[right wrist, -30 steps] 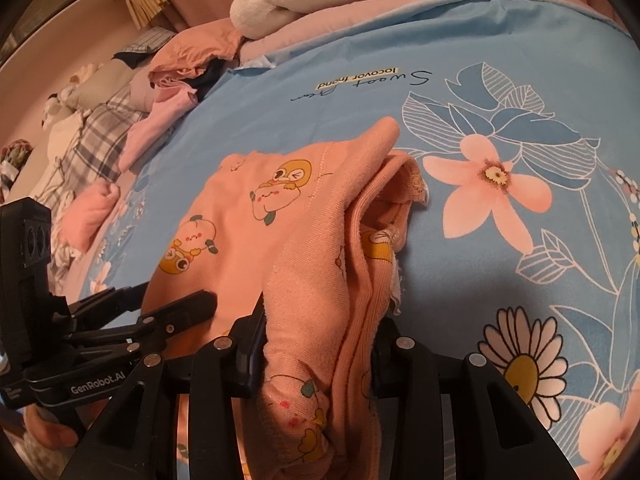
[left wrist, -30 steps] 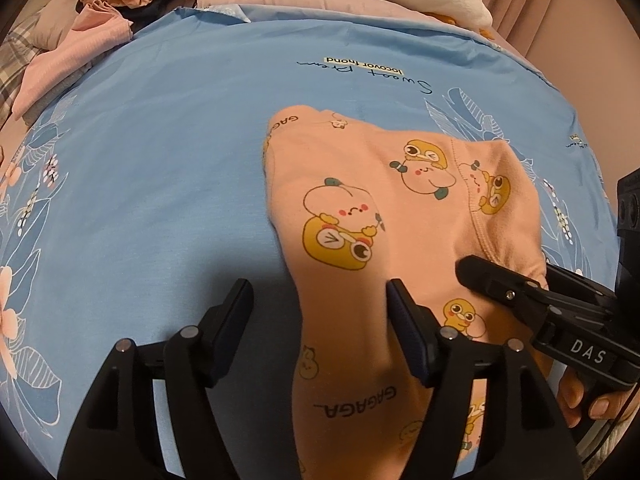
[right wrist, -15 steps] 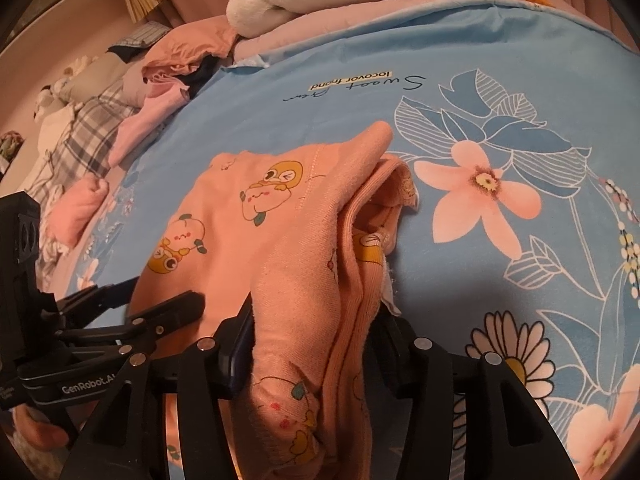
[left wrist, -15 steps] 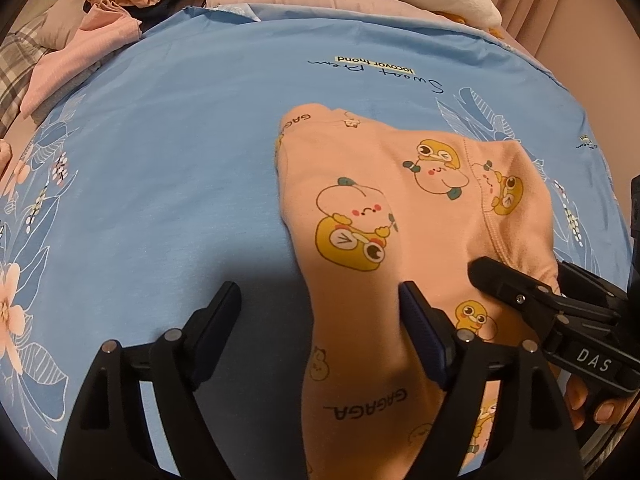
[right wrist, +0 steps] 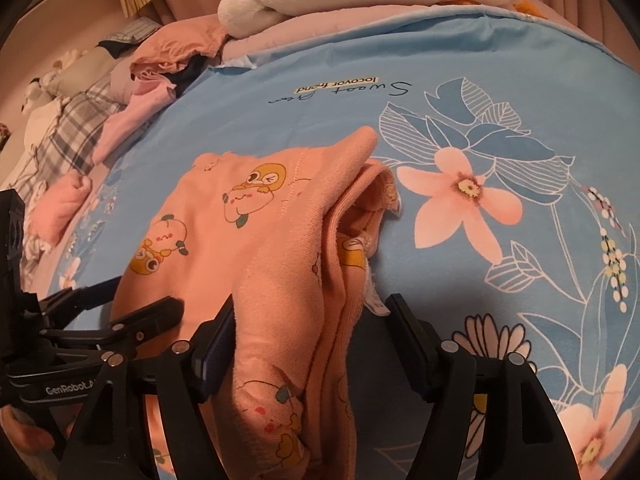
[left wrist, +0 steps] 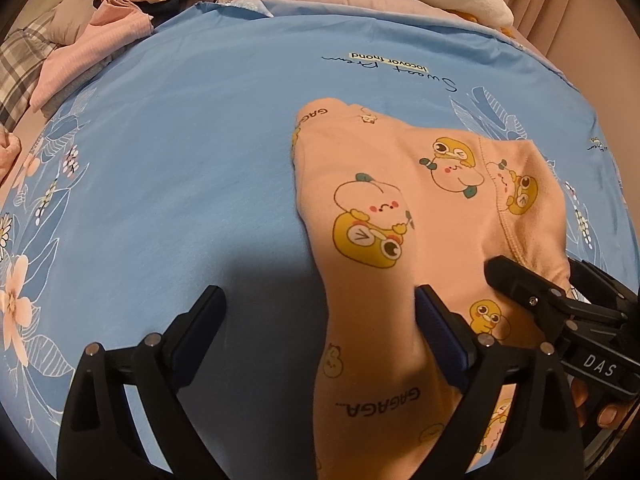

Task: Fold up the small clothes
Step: 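Open both tools and release the peach shirt bundle onto the sheet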

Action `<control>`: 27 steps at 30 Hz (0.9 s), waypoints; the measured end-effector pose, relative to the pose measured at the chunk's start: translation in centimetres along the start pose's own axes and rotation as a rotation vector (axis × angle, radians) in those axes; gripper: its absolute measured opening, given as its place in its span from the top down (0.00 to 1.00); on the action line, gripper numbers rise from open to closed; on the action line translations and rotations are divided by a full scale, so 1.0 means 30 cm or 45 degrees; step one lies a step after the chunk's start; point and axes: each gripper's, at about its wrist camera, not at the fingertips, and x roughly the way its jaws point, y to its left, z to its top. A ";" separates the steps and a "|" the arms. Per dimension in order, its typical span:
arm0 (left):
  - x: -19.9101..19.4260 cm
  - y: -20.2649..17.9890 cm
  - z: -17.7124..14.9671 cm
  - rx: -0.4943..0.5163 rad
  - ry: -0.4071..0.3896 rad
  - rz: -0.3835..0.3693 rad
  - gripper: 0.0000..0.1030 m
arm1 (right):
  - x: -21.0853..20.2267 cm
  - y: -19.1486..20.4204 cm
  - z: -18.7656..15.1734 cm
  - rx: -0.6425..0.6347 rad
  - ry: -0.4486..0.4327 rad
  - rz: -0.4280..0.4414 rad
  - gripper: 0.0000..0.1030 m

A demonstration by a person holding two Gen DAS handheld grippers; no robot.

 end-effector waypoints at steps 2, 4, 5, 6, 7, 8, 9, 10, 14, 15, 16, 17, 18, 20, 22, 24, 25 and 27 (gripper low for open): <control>-0.002 -0.001 -0.002 0.001 -0.002 0.013 0.05 | 0.000 -0.003 0.000 0.005 0.000 -0.004 0.28; -0.003 0.000 -0.003 -0.002 -0.001 0.021 0.04 | -0.002 -0.003 0.000 0.007 0.000 -0.009 0.27; -0.005 0.002 -0.005 -0.004 0.000 0.024 0.04 | -0.003 -0.003 -0.001 0.009 0.000 -0.012 0.26; -0.006 0.001 -0.006 -0.004 0.000 0.025 0.03 | -0.003 -0.005 -0.001 0.011 0.000 -0.017 0.25; -0.006 0.001 -0.007 -0.005 0.000 0.028 0.03 | -0.004 -0.004 -0.002 0.013 0.000 -0.022 0.23; -0.007 0.000 -0.006 -0.003 0.002 0.033 0.02 | -0.004 -0.005 -0.002 0.015 -0.001 -0.025 0.23; -0.008 0.002 -0.006 -0.002 0.002 0.036 0.02 | -0.005 -0.006 -0.003 0.018 -0.001 -0.028 0.22; -0.009 0.004 -0.006 -0.003 0.002 0.037 0.02 | -0.006 -0.007 -0.004 0.020 -0.001 -0.029 0.21; -0.009 0.009 -0.007 -0.007 0.005 0.046 0.00 | -0.009 -0.008 -0.006 0.023 0.002 -0.039 0.20; -0.010 0.012 -0.008 -0.009 0.007 0.046 0.00 | -0.010 -0.008 -0.006 0.023 0.002 -0.044 0.19; -0.009 0.013 -0.008 -0.009 0.010 0.049 0.00 | -0.010 -0.008 -0.007 0.022 0.002 -0.050 0.18; -0.009 0.014 -0.008 -0.011 0.012 0.049 0.00 | -0.011 -0.007 -0.007 0.021 0.002 -0.058 0.17; -0.008 0.016 -0.007 -0.013 0.014 0.049 0.00 | -0.011 -0.008 -0.007 0.020 0.003 -0.065 0.15; -0.008 0.018 -0.005 -0.015 0.018 0.050 0.00 | -0.013 -0.011 -0.008 0.020 0.002 -0.079 0.13; -0.008 0.021 -0.004 -0.017 0.018 0.052 0.00 | -0.014 -0.015 -0.009 0.022 0.002 -0.081 0.11; -0.008 0.020 -0.005 -0.023 0.018 0.053 0.00 | -0.014 -0.017 -0.009 0.020 0.002 -0.081 0.11; -0.009 0.022 -0.006 -0.028 0.019 0.051 0.00 | -0.014 -0.016 -0.008 0.020 0.002 -0.081 0.11; -0.010 0.025 -0.008 -0.040 0.022 0.049 0.00 | -0.016 -0.019 -0.009 0.020 0.001 -0.080 0.11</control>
